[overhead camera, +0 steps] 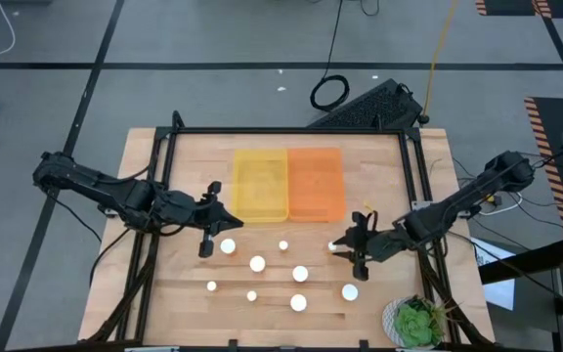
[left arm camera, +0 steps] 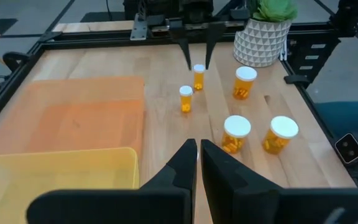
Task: Pick and place medicine bottles into bin by pill shape (circle, oval)
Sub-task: Put the small orange pill bottle into the orange bin
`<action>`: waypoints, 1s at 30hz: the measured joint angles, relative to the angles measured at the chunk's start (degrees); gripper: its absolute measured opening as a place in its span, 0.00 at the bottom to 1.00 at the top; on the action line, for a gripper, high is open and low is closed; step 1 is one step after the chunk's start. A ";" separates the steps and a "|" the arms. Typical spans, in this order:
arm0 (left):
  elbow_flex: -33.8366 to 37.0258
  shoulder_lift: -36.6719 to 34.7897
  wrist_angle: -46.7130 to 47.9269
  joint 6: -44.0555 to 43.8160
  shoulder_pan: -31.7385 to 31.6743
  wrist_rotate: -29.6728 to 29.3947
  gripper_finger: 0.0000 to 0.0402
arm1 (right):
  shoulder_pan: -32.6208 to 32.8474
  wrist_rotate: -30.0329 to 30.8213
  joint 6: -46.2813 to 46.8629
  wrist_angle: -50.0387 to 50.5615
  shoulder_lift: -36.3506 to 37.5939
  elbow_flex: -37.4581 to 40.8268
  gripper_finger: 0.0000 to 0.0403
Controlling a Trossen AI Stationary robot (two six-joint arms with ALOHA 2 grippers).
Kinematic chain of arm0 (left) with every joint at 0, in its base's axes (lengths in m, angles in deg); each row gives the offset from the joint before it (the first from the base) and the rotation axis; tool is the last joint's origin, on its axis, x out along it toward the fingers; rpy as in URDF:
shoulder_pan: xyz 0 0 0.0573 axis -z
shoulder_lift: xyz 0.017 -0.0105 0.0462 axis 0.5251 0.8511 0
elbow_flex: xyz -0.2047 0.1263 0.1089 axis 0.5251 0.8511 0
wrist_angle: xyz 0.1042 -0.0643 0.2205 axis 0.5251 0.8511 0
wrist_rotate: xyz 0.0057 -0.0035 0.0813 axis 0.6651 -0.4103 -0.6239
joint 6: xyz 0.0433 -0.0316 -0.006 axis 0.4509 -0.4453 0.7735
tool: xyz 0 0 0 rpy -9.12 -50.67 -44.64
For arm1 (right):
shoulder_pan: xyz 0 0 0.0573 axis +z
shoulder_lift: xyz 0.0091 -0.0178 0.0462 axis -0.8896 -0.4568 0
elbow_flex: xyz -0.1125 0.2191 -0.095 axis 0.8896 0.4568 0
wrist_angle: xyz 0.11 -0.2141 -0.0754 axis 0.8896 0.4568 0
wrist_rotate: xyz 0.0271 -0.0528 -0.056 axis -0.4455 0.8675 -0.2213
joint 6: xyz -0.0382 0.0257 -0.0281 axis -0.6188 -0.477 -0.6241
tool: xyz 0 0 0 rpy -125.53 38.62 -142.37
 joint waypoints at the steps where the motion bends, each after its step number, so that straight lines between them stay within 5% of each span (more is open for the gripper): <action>1: 0.00 0.00 0.00 0.02 0.00 -0.01 0.06 | -0.30 0.00 0.02 0.31 -0.01 -0.14 0.40; 9: 0.00 0.00 -0.02 0.17 0.00 -0.03 0.06 | -3.65 -4.15 3.12 6.59 -1.44 -3.39 0.58; 30: -0.02 0.02 -1.48 1.33 0.00 -0.08 0.06 | -10.13 -13.14 -2.98 20.15 -17.75 -16.67 0.59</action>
